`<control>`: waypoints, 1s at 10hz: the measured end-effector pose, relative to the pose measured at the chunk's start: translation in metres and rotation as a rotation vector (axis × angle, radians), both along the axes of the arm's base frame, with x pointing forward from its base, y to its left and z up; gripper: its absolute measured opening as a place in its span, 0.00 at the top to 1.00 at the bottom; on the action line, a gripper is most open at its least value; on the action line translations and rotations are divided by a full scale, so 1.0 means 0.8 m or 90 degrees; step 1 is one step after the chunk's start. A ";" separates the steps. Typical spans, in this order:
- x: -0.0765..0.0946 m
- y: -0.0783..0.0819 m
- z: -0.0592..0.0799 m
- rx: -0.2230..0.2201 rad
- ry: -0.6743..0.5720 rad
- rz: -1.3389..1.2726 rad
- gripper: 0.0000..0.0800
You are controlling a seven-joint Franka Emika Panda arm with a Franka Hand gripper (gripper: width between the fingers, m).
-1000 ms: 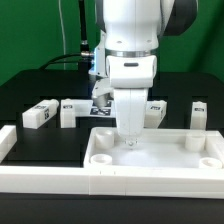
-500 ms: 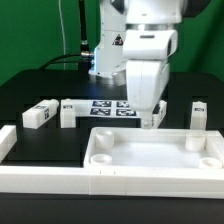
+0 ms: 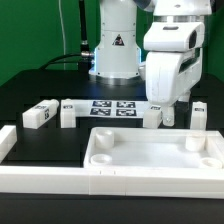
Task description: Assemble desk
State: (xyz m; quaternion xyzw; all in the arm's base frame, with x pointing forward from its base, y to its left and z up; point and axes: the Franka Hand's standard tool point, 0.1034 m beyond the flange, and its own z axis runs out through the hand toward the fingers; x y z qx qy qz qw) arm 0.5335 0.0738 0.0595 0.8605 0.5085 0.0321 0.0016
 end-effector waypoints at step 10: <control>-0.035 0.035 -0.006 0.046 0.055 -0.561 0.19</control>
Offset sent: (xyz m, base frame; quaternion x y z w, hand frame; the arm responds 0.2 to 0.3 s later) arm 0.0000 0.0000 0.0000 0.0000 0.0000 0.1938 0.9810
